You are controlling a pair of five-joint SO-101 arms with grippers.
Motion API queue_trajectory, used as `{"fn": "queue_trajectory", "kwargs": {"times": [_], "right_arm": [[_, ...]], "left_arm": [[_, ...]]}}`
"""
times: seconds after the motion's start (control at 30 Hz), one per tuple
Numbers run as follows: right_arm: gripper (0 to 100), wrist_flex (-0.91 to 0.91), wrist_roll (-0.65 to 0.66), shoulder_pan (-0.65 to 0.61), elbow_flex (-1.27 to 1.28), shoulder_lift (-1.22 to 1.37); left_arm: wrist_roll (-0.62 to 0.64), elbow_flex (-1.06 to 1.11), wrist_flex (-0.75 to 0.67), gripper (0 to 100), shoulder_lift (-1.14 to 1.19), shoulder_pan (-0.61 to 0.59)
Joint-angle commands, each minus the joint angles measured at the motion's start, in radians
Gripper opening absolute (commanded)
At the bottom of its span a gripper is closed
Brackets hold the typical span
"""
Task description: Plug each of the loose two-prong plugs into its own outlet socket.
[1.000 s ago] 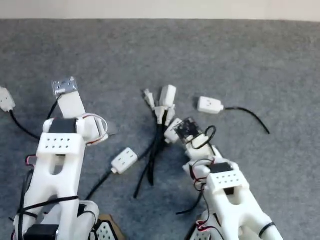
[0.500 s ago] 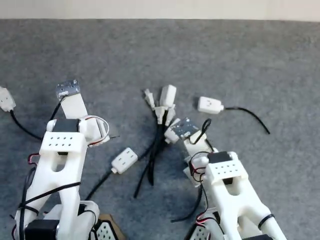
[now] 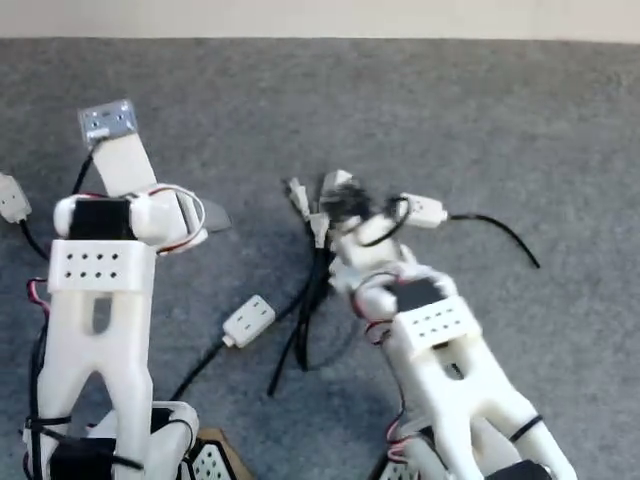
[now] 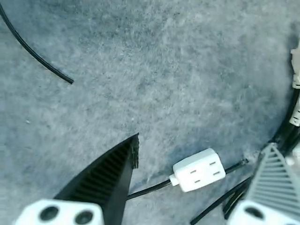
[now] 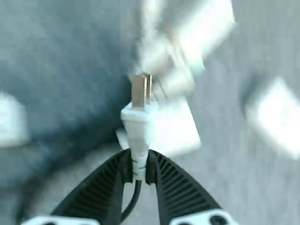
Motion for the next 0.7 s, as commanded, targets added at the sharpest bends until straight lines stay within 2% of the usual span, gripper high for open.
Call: {"fn": "queue_trajectory", "kwargs": {"times": [0.0, 0.07, 0.23, 0.43, 0.53, 0.67], "right_arm": [[0.5, -0.143, -0.055, -0.180, 0.022, 0.002], [0.5, -0.193, -0.075, -0.236, 0.058, 0.001], [0.5, -0.223, -0.092, -0.260, 0.093, -0.019], [0.5, -0.219, -0.092, -0.259, 0.197, -0.266], [0.5, -0.219, -0.094, -0.259, 0.263, -0.378], [0.5, -0.196, -0.094, -0.259, 0.306, -0.407]], "left_arm": [[-0.060, -0.070, 0.038, 39, -0.013, 0.002], [-0.101, -0.067, 0.043, 39, -0.015, -0.001], [-0.130, -0.065, 0.046, 43, -0.016, 0.005], [-0.158, -0.058, 0.041, 43, -0.022, 0.035], [-0.158, 0.038, 0.009, 43, -0.110, 0.082], [-0.153, 0.297, -0.141, 43, -0.354, 0.162]]}}
